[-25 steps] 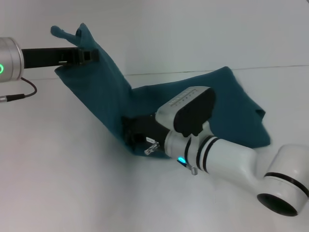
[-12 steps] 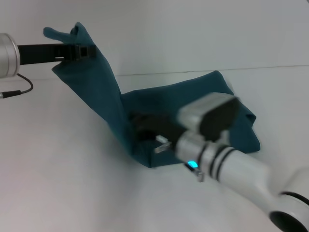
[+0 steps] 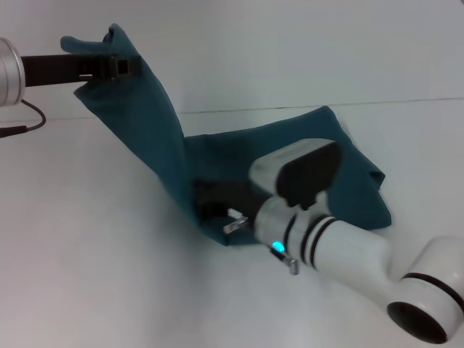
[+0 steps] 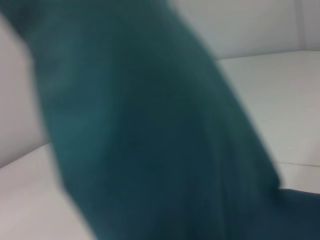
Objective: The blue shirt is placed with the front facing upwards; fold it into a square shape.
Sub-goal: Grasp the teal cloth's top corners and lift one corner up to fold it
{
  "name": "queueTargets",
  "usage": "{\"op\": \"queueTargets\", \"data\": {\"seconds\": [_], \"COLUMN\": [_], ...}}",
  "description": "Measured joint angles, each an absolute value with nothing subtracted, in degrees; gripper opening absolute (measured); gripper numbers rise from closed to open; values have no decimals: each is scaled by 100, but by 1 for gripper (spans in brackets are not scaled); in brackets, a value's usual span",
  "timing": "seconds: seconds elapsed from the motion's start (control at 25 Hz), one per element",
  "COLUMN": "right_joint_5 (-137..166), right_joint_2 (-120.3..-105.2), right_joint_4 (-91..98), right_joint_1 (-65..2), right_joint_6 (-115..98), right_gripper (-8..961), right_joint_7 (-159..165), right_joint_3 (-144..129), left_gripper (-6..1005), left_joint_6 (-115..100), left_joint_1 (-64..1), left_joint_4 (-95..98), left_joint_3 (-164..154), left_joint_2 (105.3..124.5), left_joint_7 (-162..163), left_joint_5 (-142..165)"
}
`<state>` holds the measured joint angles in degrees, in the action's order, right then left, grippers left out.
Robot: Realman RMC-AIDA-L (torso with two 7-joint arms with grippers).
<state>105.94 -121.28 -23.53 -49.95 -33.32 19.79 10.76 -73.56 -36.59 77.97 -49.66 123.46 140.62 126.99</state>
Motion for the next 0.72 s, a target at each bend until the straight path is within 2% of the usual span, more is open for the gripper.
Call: {"op": "queueTargets", "data": {"seconds": [0.48,0.72], "right_joint_5": [11076,11070], "right_joint_2": [-12152,-12037], "right_joint_4": [-2698,-2720], "right_joint_1": [-5352,-4614], "right_joint_6": [-3128,-3643], "right_gripper": [-1,0], "right_joint_7": [1976,1963], "right_joint_3": [1133,1499], "left_gripper": [57,58], "left_joint_6": [-7327,-7301], "left_joint_1": [-3698,-3702], "left_joint_4": [7814,7814], "left_joint_3": [-4966,-4922], "left_joint_2": [12339,12321], "left_joint_7": [14068,14046], "left_joint_5": [12700,12700]}}
